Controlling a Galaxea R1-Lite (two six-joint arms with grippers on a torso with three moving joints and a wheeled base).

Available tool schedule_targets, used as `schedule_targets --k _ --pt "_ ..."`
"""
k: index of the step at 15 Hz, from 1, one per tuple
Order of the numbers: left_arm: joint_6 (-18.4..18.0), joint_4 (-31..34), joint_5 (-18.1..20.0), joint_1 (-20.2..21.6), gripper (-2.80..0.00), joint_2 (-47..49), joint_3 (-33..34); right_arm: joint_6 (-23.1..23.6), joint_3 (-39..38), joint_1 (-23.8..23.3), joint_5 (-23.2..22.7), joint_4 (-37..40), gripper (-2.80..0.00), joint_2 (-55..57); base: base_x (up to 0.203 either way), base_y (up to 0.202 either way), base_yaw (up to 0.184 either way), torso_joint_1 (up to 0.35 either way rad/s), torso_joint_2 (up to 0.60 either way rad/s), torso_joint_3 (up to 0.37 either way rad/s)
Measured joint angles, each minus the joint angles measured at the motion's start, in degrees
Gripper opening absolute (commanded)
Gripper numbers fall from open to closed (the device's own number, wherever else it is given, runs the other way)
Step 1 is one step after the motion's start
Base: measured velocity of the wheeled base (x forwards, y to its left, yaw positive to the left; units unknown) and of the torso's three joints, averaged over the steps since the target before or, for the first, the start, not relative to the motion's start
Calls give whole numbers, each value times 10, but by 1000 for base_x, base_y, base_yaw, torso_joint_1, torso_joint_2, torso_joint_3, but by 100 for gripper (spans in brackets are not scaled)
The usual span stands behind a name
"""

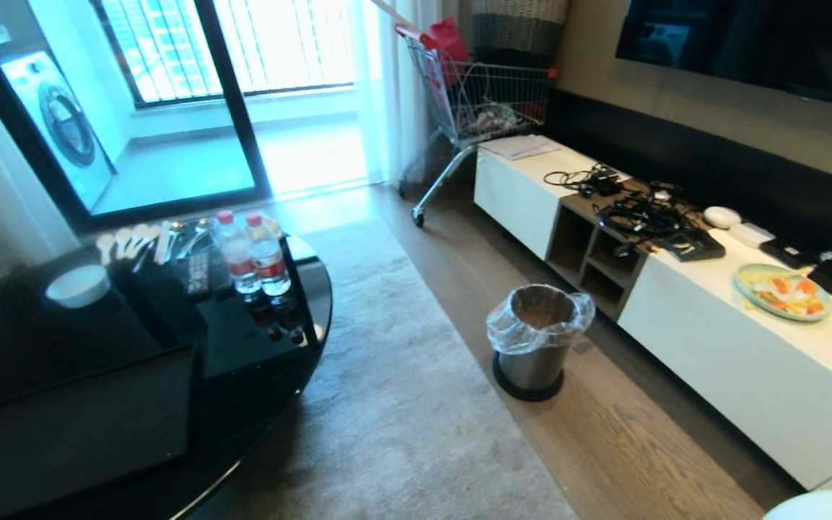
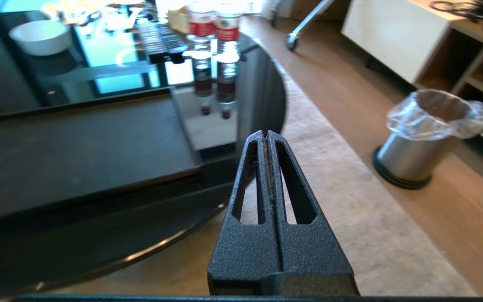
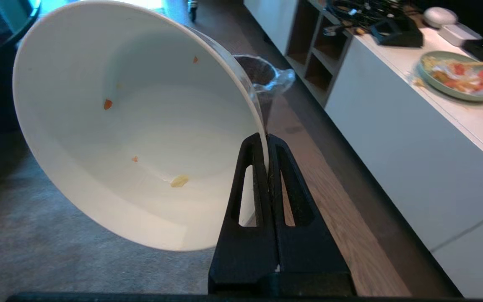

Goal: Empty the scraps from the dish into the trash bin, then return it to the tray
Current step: Put the bowl back to the table

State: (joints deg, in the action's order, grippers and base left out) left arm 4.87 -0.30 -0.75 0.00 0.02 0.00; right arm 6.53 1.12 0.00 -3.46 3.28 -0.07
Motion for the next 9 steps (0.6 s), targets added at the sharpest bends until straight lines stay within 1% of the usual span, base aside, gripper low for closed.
schedule_targets --k 9 --pt "0 0 0 0 -280 0 0 0 0 0 0 1 -280 0 0 -9 169 3 2 5"
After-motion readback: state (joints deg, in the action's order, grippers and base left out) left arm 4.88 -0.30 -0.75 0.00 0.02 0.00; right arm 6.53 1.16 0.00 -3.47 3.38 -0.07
